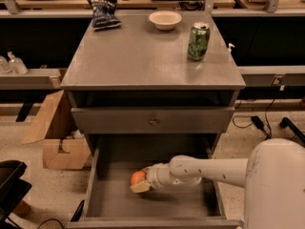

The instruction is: Place orange into middle drawer

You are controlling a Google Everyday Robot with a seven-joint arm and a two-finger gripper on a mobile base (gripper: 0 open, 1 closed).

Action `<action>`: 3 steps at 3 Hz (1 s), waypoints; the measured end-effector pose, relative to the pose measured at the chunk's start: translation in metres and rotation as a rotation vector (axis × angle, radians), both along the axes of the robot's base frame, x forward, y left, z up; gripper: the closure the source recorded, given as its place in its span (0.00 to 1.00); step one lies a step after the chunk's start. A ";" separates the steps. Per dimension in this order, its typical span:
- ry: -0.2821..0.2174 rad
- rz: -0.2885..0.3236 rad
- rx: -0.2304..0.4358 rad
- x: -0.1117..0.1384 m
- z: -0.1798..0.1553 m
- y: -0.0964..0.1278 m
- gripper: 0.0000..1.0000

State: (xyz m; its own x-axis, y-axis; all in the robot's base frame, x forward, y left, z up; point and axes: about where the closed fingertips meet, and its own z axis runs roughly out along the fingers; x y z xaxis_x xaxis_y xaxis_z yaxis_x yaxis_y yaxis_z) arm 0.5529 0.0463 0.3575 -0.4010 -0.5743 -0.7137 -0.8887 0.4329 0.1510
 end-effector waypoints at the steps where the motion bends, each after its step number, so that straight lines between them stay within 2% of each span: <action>1: 0.002 0.003 0.001 -0.001 -0.001 0.002 0.51; 3: 0.002 0.003 0.001 -0.001 0.000 0.002 0.05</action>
Offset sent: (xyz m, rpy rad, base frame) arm -0.0008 0.0015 -0.0006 0.0009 0.0015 0.0023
